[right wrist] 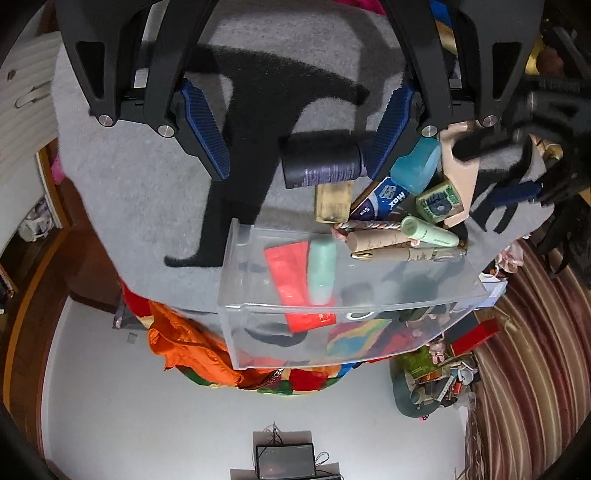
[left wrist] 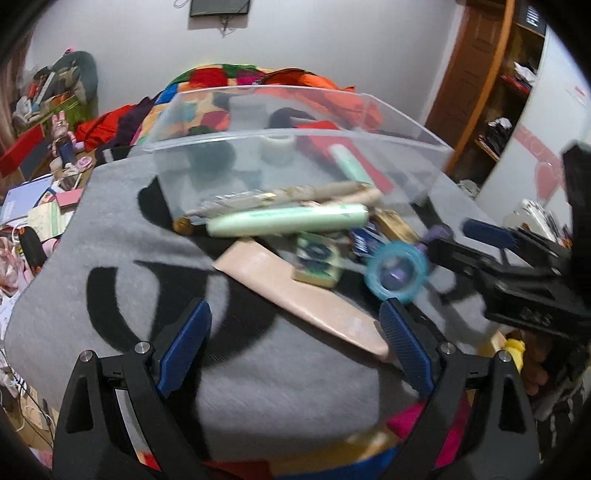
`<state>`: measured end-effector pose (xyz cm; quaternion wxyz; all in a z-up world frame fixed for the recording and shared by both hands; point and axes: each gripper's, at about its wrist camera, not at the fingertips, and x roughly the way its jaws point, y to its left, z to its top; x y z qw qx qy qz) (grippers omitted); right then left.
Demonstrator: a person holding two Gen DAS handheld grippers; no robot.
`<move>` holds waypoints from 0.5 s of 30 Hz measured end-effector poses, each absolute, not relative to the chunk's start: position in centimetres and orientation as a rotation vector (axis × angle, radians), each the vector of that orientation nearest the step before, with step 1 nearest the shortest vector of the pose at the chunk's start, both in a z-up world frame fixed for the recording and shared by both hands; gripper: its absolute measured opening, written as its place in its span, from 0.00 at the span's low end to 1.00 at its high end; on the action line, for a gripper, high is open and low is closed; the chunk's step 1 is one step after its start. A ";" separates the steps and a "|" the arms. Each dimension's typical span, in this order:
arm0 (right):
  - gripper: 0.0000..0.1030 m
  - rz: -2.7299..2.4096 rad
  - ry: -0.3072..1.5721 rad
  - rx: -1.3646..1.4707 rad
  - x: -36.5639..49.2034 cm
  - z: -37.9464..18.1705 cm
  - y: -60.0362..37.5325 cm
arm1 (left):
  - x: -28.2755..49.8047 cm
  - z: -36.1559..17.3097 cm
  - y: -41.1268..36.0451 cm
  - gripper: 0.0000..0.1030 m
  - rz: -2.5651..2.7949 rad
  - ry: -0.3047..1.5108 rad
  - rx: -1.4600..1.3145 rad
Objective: Organize objects
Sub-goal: 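Grasp the beige cosmetic tube with the left tool while the right tool grasps the purple-black cylinder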
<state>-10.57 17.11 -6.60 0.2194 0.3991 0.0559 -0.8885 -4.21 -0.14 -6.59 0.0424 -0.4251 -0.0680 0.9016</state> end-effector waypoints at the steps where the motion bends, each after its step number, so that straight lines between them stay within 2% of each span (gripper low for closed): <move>1: 0.73 -2.452 0.149 1.105 -10.6 -6.7 17.1 | -3.9 -6.6 0.1 0.91 2.751 -0.215 -1.296; 5: 0.74 -2.429 0.106 1.119 -10.7 -6.8 17.1 | -3.8 -6.7 0.8 0.91 2.715 -0.264 -1.307; 15: 0.76 -2.357 0.161 1.120 -9.6 -7.5 15.7 | -3.3 -7.2 2.4 0.93 2.758 -0.138 -1.299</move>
